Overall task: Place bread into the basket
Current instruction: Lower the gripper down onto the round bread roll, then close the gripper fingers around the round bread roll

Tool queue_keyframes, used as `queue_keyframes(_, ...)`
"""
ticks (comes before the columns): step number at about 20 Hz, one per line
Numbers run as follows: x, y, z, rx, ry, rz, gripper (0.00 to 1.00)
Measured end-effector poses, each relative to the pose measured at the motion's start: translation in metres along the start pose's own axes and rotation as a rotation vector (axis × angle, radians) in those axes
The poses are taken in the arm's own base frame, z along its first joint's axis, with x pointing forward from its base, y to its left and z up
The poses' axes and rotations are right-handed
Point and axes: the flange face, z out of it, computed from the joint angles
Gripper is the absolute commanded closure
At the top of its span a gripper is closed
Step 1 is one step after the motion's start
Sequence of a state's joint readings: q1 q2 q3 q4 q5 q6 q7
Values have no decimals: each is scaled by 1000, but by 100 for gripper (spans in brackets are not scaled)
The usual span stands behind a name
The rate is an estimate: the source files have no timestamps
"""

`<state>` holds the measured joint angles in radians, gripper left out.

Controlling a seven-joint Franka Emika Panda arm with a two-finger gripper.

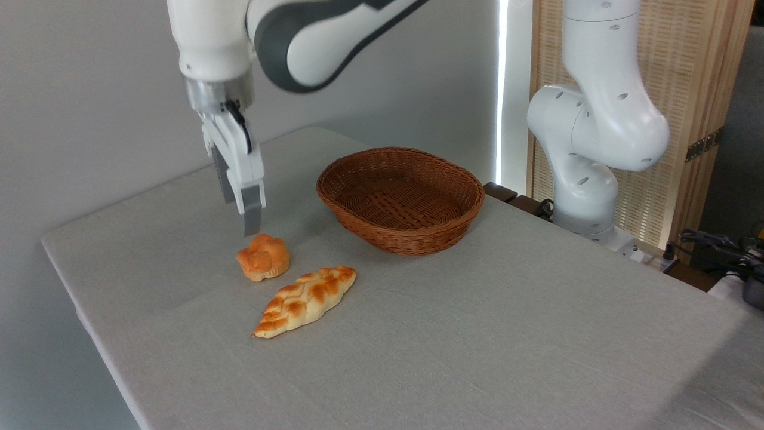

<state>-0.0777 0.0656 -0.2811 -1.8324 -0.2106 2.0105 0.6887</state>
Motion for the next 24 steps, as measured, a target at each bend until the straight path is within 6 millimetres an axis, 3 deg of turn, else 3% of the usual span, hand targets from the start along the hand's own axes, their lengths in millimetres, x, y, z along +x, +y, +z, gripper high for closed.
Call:
queue_keyframes(3,4,12,38,-6,-1,20,0)
queue_keyframes(5,5,16,53,-1,-2,30,0)
queue_keyframes(12,1,17,73,43,-69,88,0)
queue_keyframes(14,2,20,81,60,-101,122,4)
queue_keyframes(16,2,22,86,64,-115,135,45)
queue_keyframes(18,2,21,91,64,-124,140,65)
queue_keyframes(24,1,20,94,61,-127,140,75)
